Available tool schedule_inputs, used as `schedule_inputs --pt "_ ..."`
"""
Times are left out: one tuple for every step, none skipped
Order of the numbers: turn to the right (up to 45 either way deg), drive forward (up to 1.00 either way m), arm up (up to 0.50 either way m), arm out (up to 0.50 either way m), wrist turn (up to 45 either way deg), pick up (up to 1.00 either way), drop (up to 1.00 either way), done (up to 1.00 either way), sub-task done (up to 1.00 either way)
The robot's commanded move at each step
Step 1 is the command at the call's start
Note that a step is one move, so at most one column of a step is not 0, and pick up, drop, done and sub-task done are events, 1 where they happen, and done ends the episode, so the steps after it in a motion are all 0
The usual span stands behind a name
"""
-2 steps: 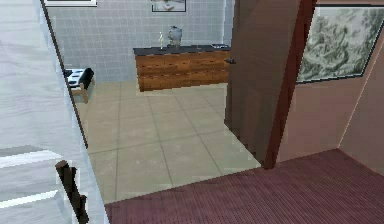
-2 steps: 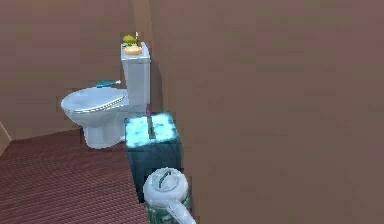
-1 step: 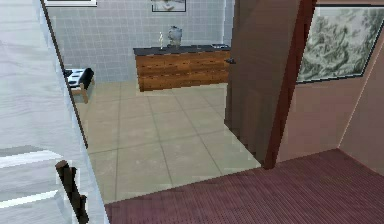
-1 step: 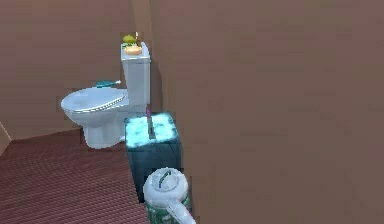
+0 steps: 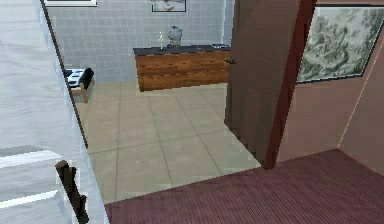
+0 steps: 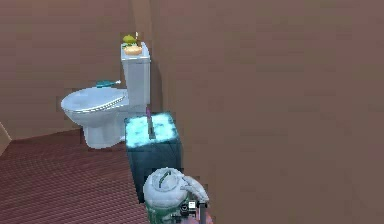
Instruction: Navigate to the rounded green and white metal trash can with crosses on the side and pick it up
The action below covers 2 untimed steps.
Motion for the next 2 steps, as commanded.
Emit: schedule_inputs --pt "0.0 0.0 0.0 0.0 45.0 0.0 0.0 0.0 0.0" --pt "0.0 0.0 0.0 0.0 45.0 0.0 0.0 0.0 0.0"
